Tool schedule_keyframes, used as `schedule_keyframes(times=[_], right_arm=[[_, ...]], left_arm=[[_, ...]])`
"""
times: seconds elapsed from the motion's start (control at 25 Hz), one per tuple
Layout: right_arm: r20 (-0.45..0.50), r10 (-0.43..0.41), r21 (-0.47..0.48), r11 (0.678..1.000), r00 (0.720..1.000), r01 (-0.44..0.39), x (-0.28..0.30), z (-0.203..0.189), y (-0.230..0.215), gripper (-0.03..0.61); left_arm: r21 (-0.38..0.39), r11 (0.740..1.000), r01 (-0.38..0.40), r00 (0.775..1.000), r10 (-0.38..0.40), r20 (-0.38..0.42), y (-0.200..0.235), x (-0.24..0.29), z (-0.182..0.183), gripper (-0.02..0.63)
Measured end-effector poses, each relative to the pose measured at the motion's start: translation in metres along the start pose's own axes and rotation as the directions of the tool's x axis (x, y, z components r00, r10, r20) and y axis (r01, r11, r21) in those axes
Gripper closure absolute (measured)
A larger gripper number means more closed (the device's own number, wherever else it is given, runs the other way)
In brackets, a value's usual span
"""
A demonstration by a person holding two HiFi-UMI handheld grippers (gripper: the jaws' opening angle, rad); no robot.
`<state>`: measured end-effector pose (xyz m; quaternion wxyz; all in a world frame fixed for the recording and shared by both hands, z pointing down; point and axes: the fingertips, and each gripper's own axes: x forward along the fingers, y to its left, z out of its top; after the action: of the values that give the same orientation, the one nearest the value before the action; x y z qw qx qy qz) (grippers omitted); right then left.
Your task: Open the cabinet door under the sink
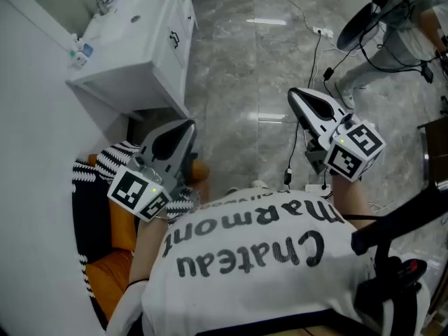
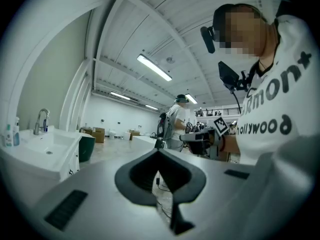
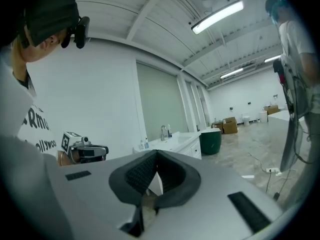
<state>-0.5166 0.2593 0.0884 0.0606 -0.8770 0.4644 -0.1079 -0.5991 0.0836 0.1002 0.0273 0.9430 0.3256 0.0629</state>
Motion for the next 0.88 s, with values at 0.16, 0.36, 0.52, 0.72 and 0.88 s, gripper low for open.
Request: schedule_keyframes(times=[0.16,0.36,0.52,0.72,0.88], right_arm=[[0.002,-0.003,-0.004,1.0,1.0,0.003,0.01,-0.006,0.012,0.569],[-0.02,0.011,-0.022,1.0,1.0,-0.011,0.023,-0.019,0.027,0.569],[-0.032,0.032,-0.028,0.999,0.999,-0.032,0.039,-0.024,0.024,0.57],[-0.035,0.054,-0.027,0.998,0.998,-0.055,0.065,-0.021,-0.003,0.569],[-0.049,0.071,-0.023,0.997,0.996,-0.073,0.082,-0.025,-0.033,0.569]], left_arm=[[0.003,1.0,-0.003,1.0,0.003,0.002,0.009,-0.014,-0.004,0.62],[0.006,1.0,-0.012,1.0,0.012,0.013,0.015,-0.028,-0.007,0.62],[-0.005,1.0,-0.03,1.0,0.03,0.004,0.025,-0.029,-0.015,0.62],[-0.029,0.998,-0.06,0.998,0.061,0.016,0.045,-0.012,-0.016,0.62],[-0.044,0.995,-0.089,0.996,0.089,0.003,0.064,0.014,-0.02,0.62]])
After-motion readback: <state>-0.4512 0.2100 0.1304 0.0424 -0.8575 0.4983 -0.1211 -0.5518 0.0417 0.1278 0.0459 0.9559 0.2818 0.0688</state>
